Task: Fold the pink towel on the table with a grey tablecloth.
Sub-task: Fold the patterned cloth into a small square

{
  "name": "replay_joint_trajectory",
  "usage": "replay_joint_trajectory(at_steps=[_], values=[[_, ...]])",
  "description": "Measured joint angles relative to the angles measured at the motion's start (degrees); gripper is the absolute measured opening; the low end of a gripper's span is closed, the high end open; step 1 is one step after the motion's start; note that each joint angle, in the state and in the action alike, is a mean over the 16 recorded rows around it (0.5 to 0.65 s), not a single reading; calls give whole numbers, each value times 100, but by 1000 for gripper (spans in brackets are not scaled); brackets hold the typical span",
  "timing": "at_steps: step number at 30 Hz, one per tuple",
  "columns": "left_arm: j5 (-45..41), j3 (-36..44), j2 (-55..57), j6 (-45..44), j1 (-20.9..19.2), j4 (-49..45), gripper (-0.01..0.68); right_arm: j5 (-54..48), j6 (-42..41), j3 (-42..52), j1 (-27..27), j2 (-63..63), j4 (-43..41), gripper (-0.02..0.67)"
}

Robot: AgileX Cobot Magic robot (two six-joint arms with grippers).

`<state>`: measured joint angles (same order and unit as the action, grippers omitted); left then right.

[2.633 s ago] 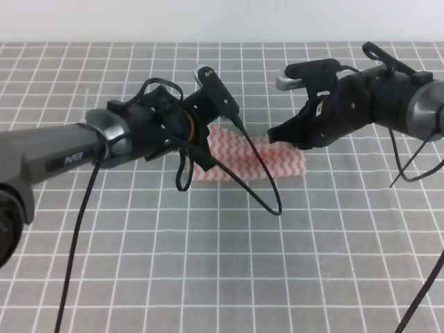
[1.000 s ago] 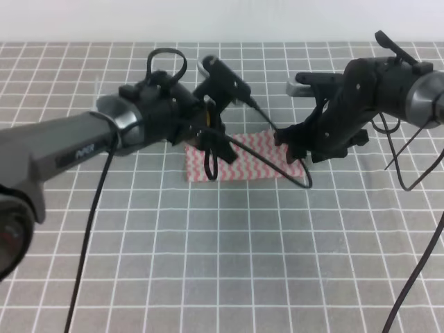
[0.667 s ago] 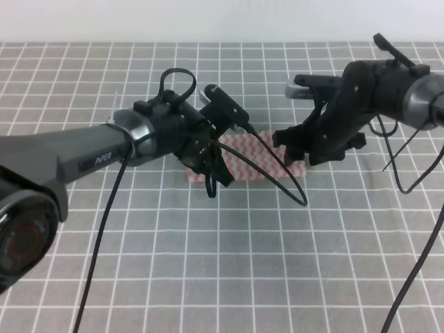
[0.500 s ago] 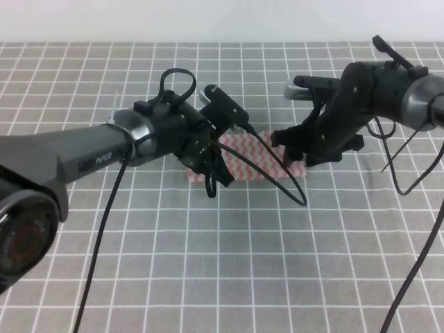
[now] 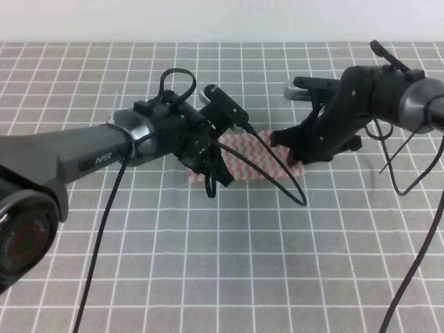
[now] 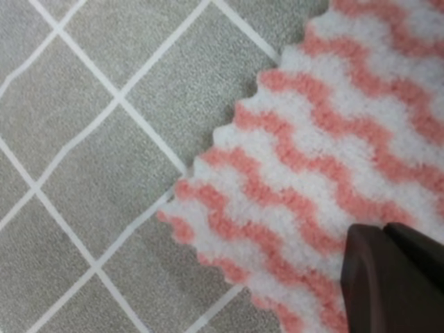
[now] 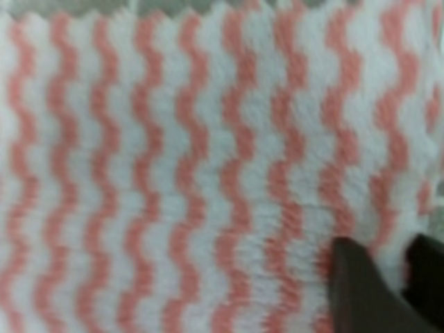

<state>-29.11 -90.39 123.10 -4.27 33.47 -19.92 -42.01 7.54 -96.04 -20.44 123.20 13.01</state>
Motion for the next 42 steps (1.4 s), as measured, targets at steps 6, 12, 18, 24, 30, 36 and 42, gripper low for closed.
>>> replay_joint_trajectory(at_steps=[6, 12, 18, 24, 30, 36, 42], values=[[20, -2, 3, 1, 0, -32, 0, 149, -509, 1, 0, -111, 517, 2], [16, -5, -75, 76, -2, -179, 0, 206, -1230, 3, 0, -173, 1310, -2], [-124, -7, -373, 212, -25, -366, 0, 241, -1730, 1, -1, -170, 1938, -2], [-356, -7, -920, 382, -87, -526, 0, 270, -1915, 2, -28, -177, 2229, -2], [-539, -7, -1537, 483, -164, -558, 0, 340, -2144, 5, -134, -187, 2550, -2], [-663, -7, -2029, 578, -214, -542, 0, 561, -2366, 4, -344, -180, 2828, -2], [-835, -7, -2333, 661, -225, -513, 0, 932, -2446, 4, -602, -162, 2999, -2]])
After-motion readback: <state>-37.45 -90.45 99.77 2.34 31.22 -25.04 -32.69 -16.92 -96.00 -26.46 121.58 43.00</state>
